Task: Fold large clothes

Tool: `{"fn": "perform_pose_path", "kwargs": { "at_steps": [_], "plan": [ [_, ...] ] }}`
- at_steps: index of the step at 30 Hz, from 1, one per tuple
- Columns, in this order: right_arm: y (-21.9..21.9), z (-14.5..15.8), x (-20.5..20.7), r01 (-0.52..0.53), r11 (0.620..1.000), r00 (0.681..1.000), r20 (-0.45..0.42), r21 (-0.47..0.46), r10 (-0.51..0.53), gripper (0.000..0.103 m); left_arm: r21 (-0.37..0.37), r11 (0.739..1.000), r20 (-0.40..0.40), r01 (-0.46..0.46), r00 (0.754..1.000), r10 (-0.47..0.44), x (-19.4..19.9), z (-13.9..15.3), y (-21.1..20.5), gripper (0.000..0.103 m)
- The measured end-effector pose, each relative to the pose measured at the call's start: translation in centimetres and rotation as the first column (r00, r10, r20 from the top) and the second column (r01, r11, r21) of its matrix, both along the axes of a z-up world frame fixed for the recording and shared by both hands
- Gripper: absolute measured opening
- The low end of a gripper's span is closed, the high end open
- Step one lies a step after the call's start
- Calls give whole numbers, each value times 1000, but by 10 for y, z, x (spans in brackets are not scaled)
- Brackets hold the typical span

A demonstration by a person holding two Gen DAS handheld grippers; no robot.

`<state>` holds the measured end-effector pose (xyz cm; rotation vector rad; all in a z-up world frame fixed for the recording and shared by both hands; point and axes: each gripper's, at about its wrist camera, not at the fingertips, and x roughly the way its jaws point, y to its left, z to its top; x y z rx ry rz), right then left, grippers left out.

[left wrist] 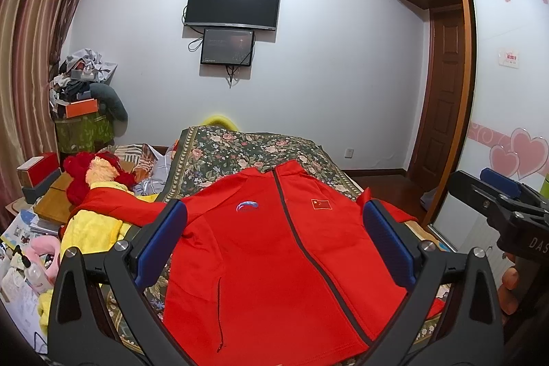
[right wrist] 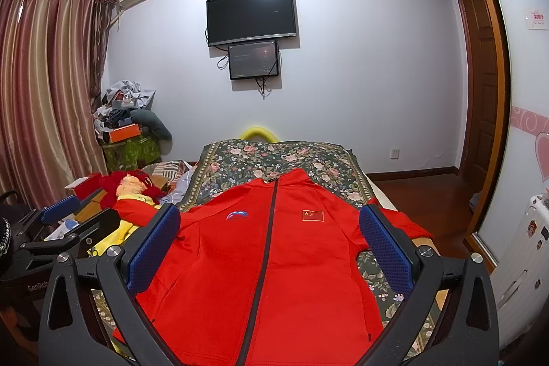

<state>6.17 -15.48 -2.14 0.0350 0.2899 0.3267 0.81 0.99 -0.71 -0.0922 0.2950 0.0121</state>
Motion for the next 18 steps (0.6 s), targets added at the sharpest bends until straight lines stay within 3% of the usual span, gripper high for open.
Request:
{"fn": "perform_pose_path", "kwargs": {
  "at_steps": [18],
  "plan": [
    [1,1,3,-1,1000,1000,-8,1,1,103,-19,1000,-14,0,1000,-1,-4,-2,-2,103]
  ]
}}
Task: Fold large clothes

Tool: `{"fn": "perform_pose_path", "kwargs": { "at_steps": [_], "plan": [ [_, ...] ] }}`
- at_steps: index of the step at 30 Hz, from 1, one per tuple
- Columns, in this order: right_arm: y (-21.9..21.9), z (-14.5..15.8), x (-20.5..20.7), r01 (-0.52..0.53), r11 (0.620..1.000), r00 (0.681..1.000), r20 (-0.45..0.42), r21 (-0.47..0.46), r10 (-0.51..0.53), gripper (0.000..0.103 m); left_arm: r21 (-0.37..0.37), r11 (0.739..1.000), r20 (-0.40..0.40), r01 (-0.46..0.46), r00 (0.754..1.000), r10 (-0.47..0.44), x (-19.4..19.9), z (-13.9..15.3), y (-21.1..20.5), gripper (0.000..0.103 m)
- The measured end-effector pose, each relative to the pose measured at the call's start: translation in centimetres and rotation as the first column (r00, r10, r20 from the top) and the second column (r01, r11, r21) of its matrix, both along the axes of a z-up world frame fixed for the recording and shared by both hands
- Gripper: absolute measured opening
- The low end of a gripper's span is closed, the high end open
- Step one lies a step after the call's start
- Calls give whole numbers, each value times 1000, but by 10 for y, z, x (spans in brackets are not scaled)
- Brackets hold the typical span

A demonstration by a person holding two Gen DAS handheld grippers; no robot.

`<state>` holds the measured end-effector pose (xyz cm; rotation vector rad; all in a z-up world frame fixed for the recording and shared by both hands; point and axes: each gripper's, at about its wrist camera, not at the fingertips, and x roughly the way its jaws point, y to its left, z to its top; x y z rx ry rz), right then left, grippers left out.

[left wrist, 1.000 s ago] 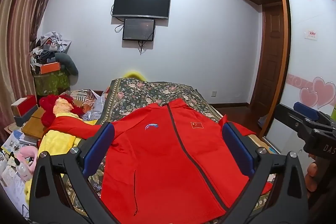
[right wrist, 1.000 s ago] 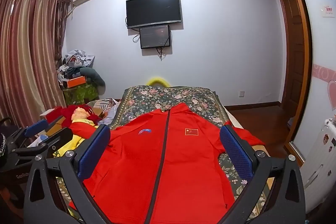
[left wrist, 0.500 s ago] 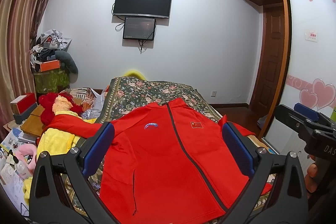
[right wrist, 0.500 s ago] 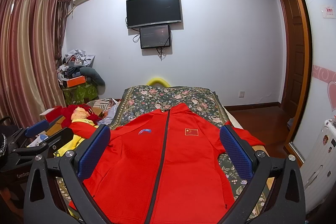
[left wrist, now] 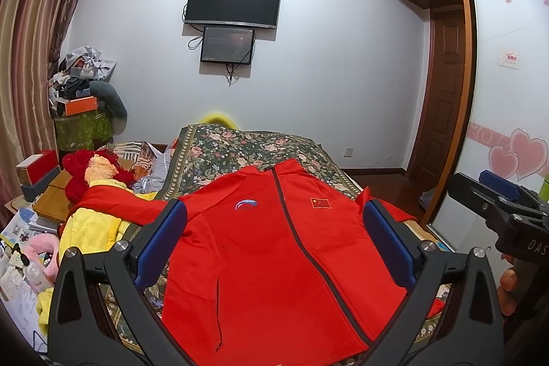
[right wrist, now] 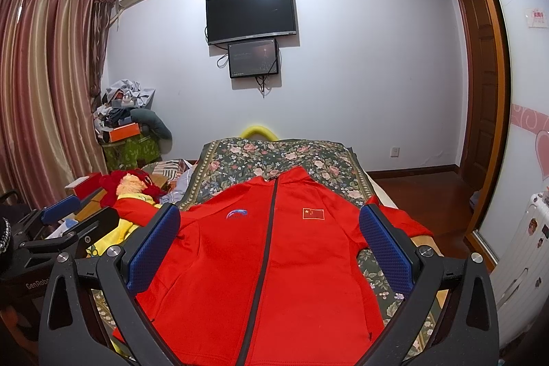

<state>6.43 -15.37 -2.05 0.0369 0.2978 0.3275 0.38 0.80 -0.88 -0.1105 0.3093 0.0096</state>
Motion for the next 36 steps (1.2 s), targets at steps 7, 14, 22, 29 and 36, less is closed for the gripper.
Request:
{"fn": "perform_pose_path", "kwargs": {
  "at_steps": [7,14,22,29,36],
  "plan": [
    [1,-2,4,0,1000,1000,-9,-4,0,103,-1,1000,-17,0,1000,0,3,-2,0,103],
    [6,-10,21,0,1000,1000,-29,-23,-1,103,4,1000,-13,-31,999,31,18,-6,9,103],
    [9,-25,70,0,999,995,-96,-38,-4,103,-24,988,-32,-151,988,150,64,-19,53,103],
    [19,-38,115,18,989,989,-144,-145,-39,103,-56,981,-124,-188,976,180,121,-42,111,103],
    [22,-64,170,-32,991,958,-287,-127,-6,103,-132,962,-311,-238,932,188,175,-79,188,103]
  ]
}}
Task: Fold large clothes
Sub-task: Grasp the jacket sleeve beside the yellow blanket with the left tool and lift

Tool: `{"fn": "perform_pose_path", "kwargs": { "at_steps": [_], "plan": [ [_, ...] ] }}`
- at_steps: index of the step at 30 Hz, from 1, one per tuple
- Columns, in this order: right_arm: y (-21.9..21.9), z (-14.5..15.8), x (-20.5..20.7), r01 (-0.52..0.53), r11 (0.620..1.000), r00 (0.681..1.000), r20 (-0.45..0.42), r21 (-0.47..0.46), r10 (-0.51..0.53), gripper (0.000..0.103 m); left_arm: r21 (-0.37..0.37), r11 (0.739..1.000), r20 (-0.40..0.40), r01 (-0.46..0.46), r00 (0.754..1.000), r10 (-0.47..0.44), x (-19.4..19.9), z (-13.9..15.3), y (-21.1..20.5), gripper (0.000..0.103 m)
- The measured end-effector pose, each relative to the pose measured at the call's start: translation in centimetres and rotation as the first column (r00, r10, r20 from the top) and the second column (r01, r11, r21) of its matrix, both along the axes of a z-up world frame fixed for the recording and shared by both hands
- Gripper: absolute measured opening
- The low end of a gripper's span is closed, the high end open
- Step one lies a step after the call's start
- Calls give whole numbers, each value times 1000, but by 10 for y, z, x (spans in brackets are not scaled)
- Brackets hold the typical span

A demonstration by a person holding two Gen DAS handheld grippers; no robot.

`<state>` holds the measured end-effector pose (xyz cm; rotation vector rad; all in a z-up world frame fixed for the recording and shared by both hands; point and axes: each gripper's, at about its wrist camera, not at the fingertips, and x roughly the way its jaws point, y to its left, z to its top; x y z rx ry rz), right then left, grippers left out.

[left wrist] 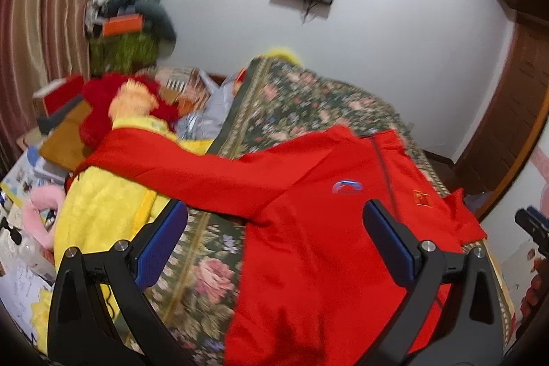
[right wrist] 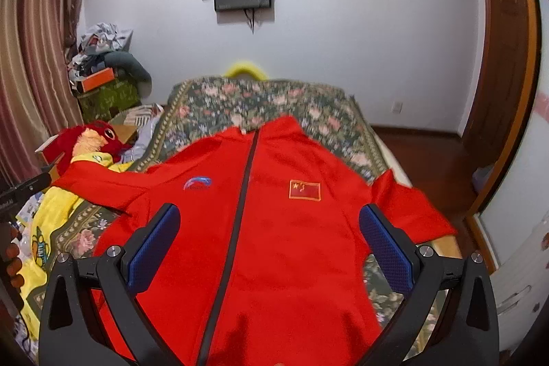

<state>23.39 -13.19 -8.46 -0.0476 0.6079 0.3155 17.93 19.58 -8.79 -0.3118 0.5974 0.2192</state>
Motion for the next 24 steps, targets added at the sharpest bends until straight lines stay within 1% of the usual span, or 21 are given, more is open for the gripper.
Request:
{"fn": "perform_pose_path", "kwargs": {
  "at_steps": [2,7,9,11,12,13,14,16,18,21,22,24],
  "plan": [
    [0,-10,16,-2,1000,999,-39,-3,1,103,-33,999,-33,-16,999,15,13,-11,19,103],
    [3,-25,51,7,1000,994,-108,-25,-10,103,-57,995,-88,-79,993,74,35,-30,69,103],
    [3,-29,64,18,1000,992,-128,-19,-21,103,-100,991,-107,-86,991,75,43,-38,93,103],
    [2,-35,78,35,999,990,-138,-26,-38,103,-143,985,-128,-94,989,76,49,-46,116,100],
    [2,-38,84,36,999,988,-146,-32,-40,103,-164,981,-143,-102,987,78,52,-50,126,95],
    [2,-41,90,35,999,986,-159,-36,-40,103,-189,976,-157,-109,984,80,55,-54,135,93],
    [2,-45,95,34,999,984,-174,-36,-39,103,-231,965,-178,-123,981,82,59,-62,150,90],
    [3,-51,100,27,999,980,-195,-31,-33,103,-283,947,-209,-152,973,94,63,-74,168,89],
    [5,-58,107,9,1000,975,-221,-24,-14,103,-337,921,-239,-195,964,116,66,-89,188,85],
    [8,-72,114,-36,999,962,-271,-12,31,103,-411,885,-258,-220,959,119,67,-107,209,83],
    [8,-75,116,-41,999,960,-279,-11,37,103,-417,877,-265,-238,955,133,67,-111,215,83],
    [12,-84,119,-47,999,953,-300,-7,43,103,-413,875,-260,-252,954,151,67,-114,222,78]
  ]
}}
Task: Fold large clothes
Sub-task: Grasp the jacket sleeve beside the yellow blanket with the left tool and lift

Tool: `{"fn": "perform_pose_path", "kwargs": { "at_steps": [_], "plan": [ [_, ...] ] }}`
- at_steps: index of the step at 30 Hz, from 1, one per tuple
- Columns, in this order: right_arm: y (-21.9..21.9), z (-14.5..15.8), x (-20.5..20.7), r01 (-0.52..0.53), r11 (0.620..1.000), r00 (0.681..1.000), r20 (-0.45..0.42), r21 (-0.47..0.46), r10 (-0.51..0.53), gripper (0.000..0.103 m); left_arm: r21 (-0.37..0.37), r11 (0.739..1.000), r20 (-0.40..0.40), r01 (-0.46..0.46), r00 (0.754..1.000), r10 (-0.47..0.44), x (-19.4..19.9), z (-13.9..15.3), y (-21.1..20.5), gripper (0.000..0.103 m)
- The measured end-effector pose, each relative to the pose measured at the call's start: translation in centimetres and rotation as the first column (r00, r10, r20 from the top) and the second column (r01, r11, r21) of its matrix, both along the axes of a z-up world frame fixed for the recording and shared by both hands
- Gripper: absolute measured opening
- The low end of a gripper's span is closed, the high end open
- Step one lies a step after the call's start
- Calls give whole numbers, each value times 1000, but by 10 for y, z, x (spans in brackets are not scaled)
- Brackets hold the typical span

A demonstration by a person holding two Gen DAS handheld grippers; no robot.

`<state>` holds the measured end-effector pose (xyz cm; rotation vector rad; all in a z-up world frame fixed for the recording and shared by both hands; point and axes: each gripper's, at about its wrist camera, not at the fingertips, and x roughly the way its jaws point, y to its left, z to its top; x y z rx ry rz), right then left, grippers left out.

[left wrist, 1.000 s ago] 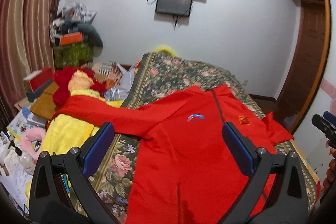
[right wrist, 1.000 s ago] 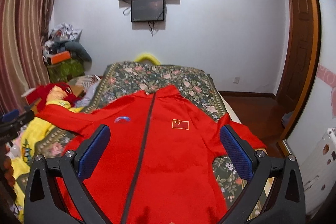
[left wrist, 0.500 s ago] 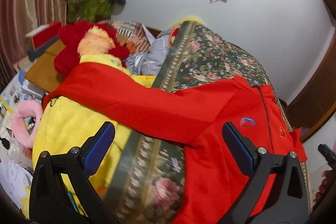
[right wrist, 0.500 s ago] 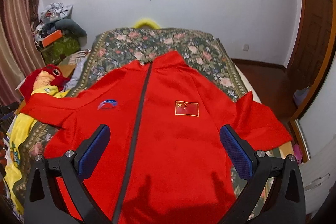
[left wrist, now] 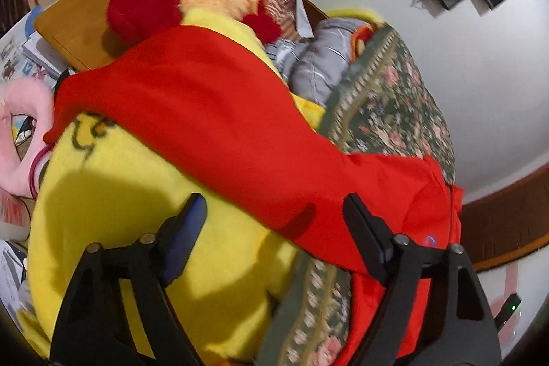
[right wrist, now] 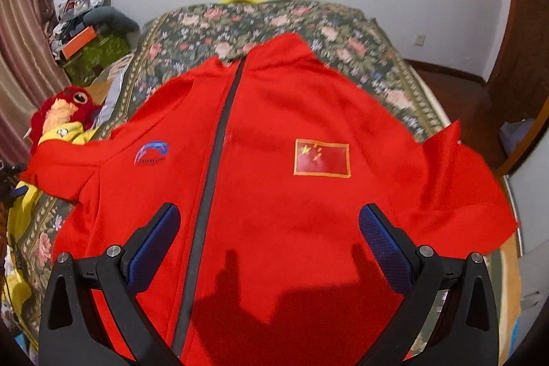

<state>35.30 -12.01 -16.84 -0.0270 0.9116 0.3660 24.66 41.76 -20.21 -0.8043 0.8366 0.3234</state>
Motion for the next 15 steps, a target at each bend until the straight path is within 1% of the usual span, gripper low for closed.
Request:
{"fn": "perform_pose_path", "kwargs": {
  "at_steps": [3,6,8,11,13,15],
  "plan": [
    [2,-12,6,-3,1000,999,-41,5,3,103,34,999,15,-25,1000,24,4,0,10,77],
    [4,-18,11,-14,1000,997,-72,7,14,103,71,996,-8,-53,999,54,16,-4,20,77],
    [2,-19,11,-15,1000,997,-76,4,15,103,141,988,-43,-64,997,70,26,-5,23,77],
    [-2,-17,12,-7,1000,997,-79,1,7,103,260,964,-102,-55,991,84,42,-6,20,68],
    [-6,-17,12,-1,1000,996,-85,7,1,103,310,950,-115,-51,989,91,47,-5,16,65],
    [-10,-17,12,8,1000,996,-93,16,-7,103,325,944,-132,-52,986,100,51,-5,14,45]
  ]
}}
